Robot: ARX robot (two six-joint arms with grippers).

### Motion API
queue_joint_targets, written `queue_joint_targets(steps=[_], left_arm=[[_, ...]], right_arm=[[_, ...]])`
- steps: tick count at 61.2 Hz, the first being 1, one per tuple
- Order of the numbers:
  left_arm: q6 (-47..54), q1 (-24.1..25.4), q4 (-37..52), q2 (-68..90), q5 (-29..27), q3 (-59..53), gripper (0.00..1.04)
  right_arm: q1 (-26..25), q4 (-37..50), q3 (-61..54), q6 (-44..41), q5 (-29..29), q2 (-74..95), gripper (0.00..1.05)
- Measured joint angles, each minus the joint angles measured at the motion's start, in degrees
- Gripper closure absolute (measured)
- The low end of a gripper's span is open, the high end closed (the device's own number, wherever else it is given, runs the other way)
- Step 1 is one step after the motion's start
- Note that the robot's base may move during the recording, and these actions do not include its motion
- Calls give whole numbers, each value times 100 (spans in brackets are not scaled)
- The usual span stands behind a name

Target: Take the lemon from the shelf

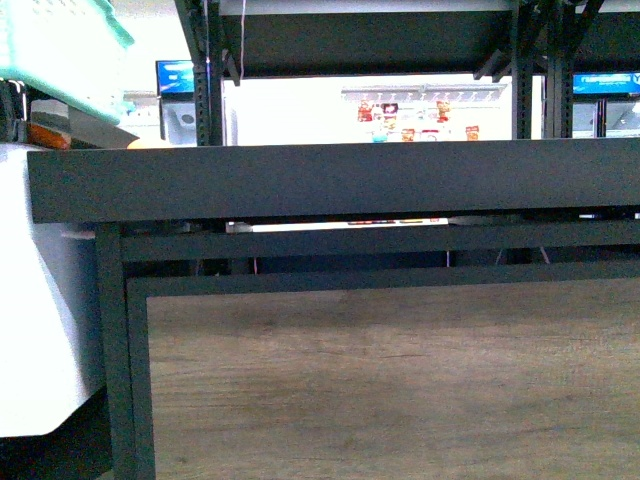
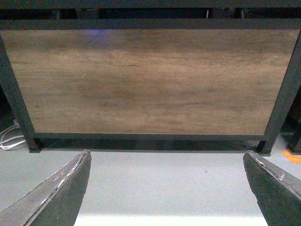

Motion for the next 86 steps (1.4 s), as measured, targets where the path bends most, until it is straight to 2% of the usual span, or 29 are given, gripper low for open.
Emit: queue_joint_targets(steps=[86], left_arm=[[0,0,0,0,-2,0,8]], right_arm=[[0,0,0,0,4,0,7]])
